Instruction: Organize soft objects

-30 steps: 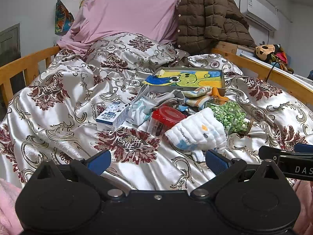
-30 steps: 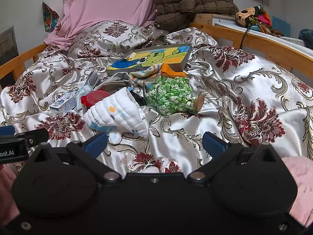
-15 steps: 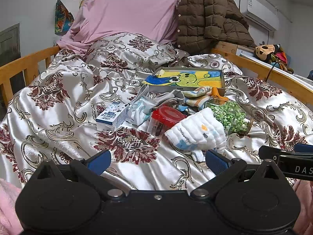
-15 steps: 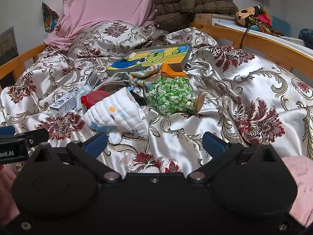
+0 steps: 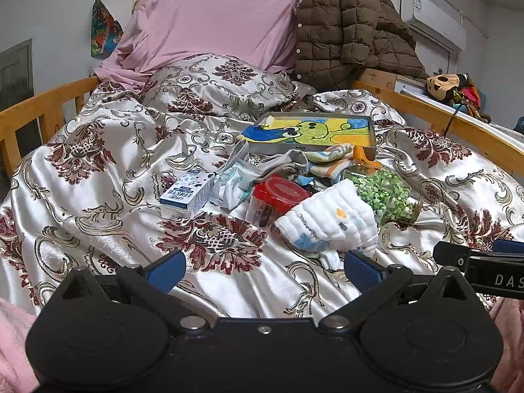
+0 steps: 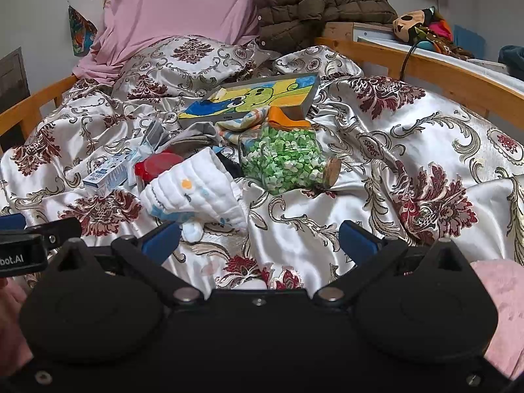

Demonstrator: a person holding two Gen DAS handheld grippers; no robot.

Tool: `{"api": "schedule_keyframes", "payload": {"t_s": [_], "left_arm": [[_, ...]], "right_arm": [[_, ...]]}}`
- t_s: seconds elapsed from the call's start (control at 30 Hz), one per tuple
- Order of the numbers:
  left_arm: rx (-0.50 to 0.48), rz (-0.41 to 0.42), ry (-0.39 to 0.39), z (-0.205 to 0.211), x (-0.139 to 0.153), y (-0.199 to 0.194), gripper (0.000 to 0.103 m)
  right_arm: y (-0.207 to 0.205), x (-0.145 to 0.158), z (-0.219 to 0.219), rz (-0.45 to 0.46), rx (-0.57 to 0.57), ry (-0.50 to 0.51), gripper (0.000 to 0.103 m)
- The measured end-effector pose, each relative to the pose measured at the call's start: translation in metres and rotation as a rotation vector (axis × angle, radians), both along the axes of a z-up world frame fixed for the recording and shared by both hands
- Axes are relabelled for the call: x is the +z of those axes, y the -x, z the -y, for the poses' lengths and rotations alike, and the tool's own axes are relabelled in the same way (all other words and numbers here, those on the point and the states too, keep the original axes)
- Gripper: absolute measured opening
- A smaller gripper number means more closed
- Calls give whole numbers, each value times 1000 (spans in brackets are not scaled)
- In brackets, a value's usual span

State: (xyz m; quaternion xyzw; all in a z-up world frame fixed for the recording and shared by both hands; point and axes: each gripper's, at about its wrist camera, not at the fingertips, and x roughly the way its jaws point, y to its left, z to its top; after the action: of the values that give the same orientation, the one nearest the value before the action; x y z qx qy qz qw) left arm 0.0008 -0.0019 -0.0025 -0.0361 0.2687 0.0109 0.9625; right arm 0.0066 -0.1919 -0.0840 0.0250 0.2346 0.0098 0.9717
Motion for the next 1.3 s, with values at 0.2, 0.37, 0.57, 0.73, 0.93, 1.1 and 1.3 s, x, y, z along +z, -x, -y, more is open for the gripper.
{"api": "schedule_keyframes", "payload": {"t_s": [0.2,0.37,0.57,0.73,0.93,1.1,1.3], "left_arm": [[0,-6,-5,2,4,1,102],[1,-19,-4,1,3,-1,102],[0,1,10,-7,14,-15,102],[-71,-1,-12,-10,26,-45,102],[-181,-17,-53,-16,35,-95,102],[-333,-50,-96,-17,35,-143,102],[-584,-89,-244,4,32,-206,101]], "right_arm": [[-1,1,0,1,-1,-4,102],[-4,2,2,-12,-19,-20,102],[-17,5,6,-15,-7,-68,102],[-43,8,-1,19,182,-72,102],[-77,8,-31,93,318,127,102],[-111,3,-52,124,401,242,102],[-135,-10,-68,91,491,286,93]]}}
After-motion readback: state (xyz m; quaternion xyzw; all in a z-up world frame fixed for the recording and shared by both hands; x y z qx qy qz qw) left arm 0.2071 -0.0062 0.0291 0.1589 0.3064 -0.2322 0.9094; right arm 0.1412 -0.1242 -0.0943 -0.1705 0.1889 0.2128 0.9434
